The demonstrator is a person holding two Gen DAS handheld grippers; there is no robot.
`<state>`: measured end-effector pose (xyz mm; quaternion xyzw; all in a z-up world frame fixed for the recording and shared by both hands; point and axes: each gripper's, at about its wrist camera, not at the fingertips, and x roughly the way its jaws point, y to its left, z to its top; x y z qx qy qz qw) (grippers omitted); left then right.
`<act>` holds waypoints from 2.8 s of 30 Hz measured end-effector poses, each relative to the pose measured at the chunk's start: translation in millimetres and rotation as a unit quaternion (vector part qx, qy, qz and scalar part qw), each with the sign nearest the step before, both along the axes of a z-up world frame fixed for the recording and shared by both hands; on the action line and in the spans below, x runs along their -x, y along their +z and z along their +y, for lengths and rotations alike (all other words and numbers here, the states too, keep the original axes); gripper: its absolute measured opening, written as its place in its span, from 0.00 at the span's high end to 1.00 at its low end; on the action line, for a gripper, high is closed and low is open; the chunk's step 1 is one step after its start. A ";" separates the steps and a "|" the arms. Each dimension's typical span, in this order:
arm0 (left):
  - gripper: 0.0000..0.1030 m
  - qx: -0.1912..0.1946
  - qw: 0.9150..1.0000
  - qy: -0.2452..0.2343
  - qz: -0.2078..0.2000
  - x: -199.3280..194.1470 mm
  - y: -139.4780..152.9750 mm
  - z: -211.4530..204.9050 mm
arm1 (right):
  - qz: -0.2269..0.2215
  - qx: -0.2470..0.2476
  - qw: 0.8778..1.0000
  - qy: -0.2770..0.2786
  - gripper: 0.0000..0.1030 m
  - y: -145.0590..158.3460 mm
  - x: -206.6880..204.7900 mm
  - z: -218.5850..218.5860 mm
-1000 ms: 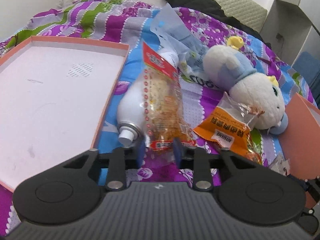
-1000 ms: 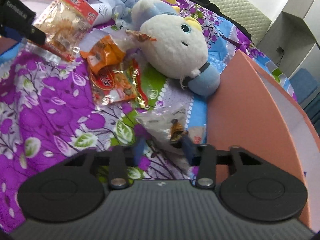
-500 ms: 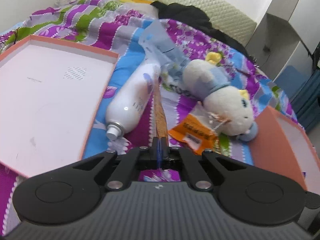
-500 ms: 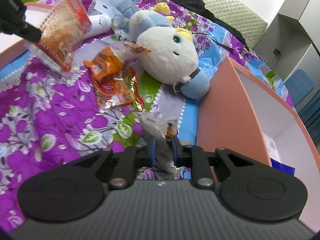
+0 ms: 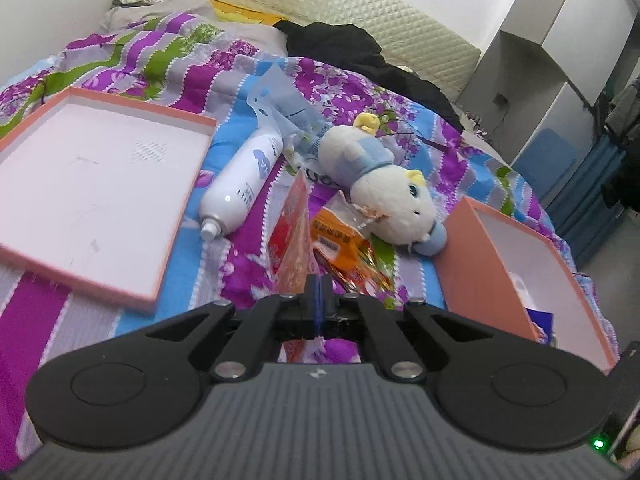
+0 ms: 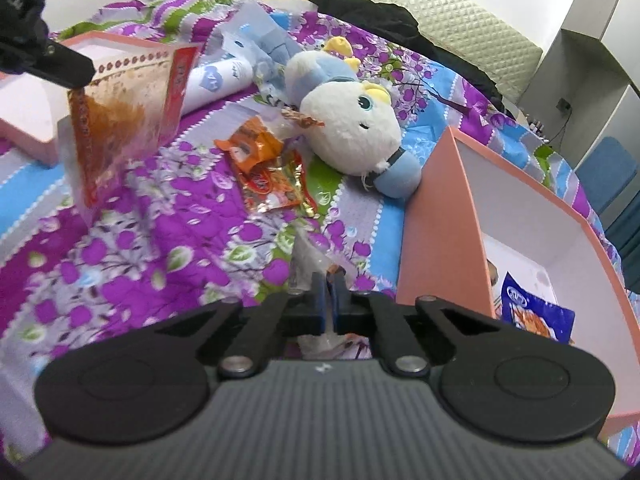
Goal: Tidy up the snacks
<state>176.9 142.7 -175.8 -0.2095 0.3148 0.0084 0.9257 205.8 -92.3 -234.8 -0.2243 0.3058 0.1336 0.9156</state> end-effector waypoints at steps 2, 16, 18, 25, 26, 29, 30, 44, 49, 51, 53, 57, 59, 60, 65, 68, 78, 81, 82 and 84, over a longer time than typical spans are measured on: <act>1.00 0.018 1.000 0.003 0.000 18.0 3.2 1.1 | 0.001 -0.003 1.000 0.004 0.98 3.9 10.9 -0.5; 0.99 0.066 0.996 0.029 0.059 89.3 -31.3 38.8 | -0.009 -0.034 0.999 0.015 0.92 1.9 29.7 0.8; 0.98 0.061 0.996 0.034 0.061 94.9 -31.9 45.2 | -0.001 -0.033 0.999 0.018 0.75 -3.3 20.8 1.8; 0.38 0.030 0.995 0.045 0.082 97.7 -33.8 53.7 | 0.025 0.016 0.999 0.042 0.61 -27.1 -4.5 12.9; 0.31 0.022 0.995 0.045 0.082 99.4 -33.3 54.1 | 0.030 0.020 0.998 0.044 0.61 -29.6 -8.3 13.3; 0.21 0.004 0.995 0.037 0.092 98.2 -35.1 53.6 | 0.040 0.036 0.998 0.040 0.60 -37.3 -17.9 14.7; 0.19 -0.002 0.995 0.031 0.093 96.0 -35.8 52.7 | 0.042 0.038 0.997 0.043 0.60 -39.7 -20.5 15.4; 0.11 -0.074 0.986 -0.007 0.147 59.0 -65.7 38.7 | 0.032 0.051 0.998 0.021 0.73 -30.3 -21.4 7.1; 0.11 -0.088 0.984 -0.014 0.155 46.1 -72.9 35.5 | 0.014 -0.005 1.000 0.003 0.74 -1.4 1.0 -7.8; 0.11 -0.101 0.982 -0.016 0.158 41.5 -75.7 32.8 | 0.021 -0.032 0.999 -0.001 0.74 5.1 9.5 -12.1; 0.11 -0.107 0.981 -0.020 0.162 36.2 -79.0 30.8 | 0.026 -0.049 0.998 -0.001 0.74 7.7 21.0 -14.4; 0.11 -0.104 0.979 -0.037 0.173 25.0 -87.9 29.0 | 0.041 -0.068 0.997 0.004 0.73 6.5 37.2 -16.0; 0.11 -0.109 0.977 -0.039 0.178 19.9 -92.3 28.5 | 0.047 -0.070 0.996 0.003 0.73 2.2 41.8 -16.7; 0.11 -0.115 0.976 -0.043 0.179 17.6 -93.7 27.1 | 0.051 -0.075 0.996 0.002 0.73 0.4 43.9 -18.1; 0.11 -0.149 0.970 -0.042 0.190 7.5 -99.2 21.7 | 0.071 -0.088 0.994 0.008 0.73 -5.1 54.2 -19.7; 0.11 -0.143 0.969 -0.041 0.195 4.0 -102.0 22.0 | 0.085 -0.096 0.992 0.010 0.73 -11.9 57.1 -21.4; 0.19 -0.171 0.964 -0.050 0.196 6.0 -107.1 10.3 | 0.105 -0.110 0.988 0.012 0.73 -34.9 54.9 -25.2; 0.27 -0.184 0.963 -0.053 0.193 8.6 -103.4 2.9 | 0.112 -0.117 0.987 0.011 0.73 -37.0 52.0 -26.0; 0.28 -0.185 0.962 -0.053 0.191 9.3 -102.8 0.9 | 0.112 -0.119 0.986 0.010 0.73 -36.1 51.1 -25.9; 0.36 -0.183 0.964 -0.050 0.188 10.8 -101.1 -2.2 | 0.115 -0.124 0.986 0.005 0.74 -34.7 49.9 -26.0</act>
